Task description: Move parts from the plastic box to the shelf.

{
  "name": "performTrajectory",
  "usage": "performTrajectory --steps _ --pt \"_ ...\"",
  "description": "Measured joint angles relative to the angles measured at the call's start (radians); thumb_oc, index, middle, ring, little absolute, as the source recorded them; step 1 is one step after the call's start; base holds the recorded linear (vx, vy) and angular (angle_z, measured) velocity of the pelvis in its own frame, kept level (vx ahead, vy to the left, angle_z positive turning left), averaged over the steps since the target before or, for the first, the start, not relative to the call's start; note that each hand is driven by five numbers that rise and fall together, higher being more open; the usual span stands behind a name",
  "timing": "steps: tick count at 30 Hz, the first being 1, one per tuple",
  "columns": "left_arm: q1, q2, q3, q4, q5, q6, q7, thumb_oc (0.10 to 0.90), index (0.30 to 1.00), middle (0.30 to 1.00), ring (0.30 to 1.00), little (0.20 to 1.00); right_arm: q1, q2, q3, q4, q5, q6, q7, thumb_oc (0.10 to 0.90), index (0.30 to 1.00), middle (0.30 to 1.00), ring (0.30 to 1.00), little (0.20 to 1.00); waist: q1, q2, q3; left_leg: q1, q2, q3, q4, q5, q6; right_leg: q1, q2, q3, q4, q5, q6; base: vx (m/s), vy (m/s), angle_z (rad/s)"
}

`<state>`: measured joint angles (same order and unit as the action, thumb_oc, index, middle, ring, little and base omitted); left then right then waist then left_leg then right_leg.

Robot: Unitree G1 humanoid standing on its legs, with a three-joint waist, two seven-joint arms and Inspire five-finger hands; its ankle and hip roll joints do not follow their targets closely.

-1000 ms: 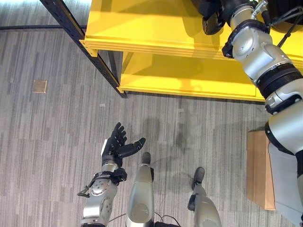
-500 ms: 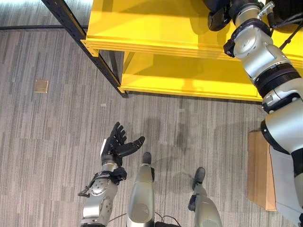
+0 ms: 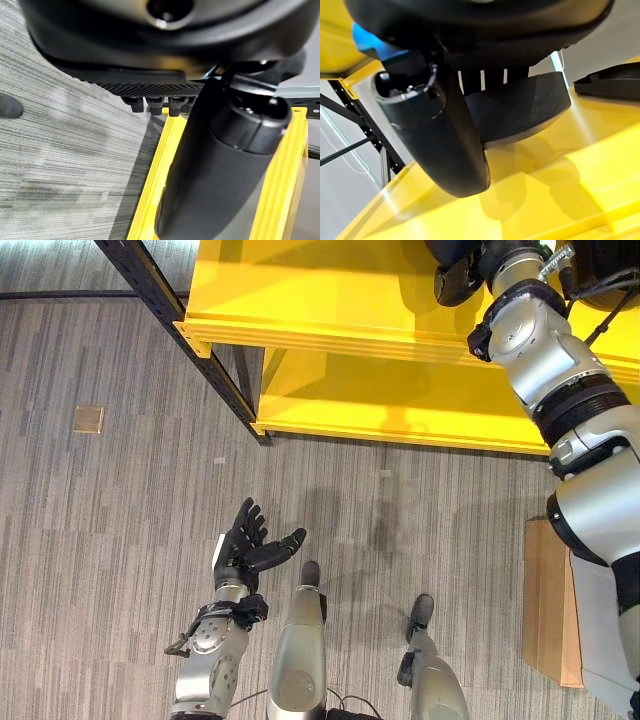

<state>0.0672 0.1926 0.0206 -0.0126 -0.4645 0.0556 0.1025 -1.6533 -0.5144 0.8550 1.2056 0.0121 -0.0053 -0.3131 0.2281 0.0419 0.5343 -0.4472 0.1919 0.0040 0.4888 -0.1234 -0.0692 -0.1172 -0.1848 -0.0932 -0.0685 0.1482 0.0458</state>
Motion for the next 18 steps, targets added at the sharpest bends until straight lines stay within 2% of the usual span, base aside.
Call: performTrajectory --steps 6,18 --pt "-0.001 0.0 0.0 0.0 0.0 -0.001 0.001 0.9 1.0 1.0 1.0 1.0 0.0 -0.001 0.036 -0.028 -0.001 0.0 0.001 0.9 1.0 1.0 1.0 1.0 0.002 0.0 0.0 -0.003 0.0 -0.003 0.004 0.0 0.0 0.0 0.001 0.0 0.0 0.0 0.0 0.0 0.0 0.0" --pt "-0.001 0.0 0.0 0.0 -0.001 -0.001 0.001 0.9 1.0 1.0 1.0 1.0 0.0 0.0 0.037 -0.028 -0.001 0.0 0.004 0.9 1.0 1.0 1.0 1.0 0.007 0.0 0.0 -0.009 0.0 -0.004 0.013 -0.005 0.005 0.0 0.001 0.0 0.0 0.0 -0.001 0.0 0.0 0.0"
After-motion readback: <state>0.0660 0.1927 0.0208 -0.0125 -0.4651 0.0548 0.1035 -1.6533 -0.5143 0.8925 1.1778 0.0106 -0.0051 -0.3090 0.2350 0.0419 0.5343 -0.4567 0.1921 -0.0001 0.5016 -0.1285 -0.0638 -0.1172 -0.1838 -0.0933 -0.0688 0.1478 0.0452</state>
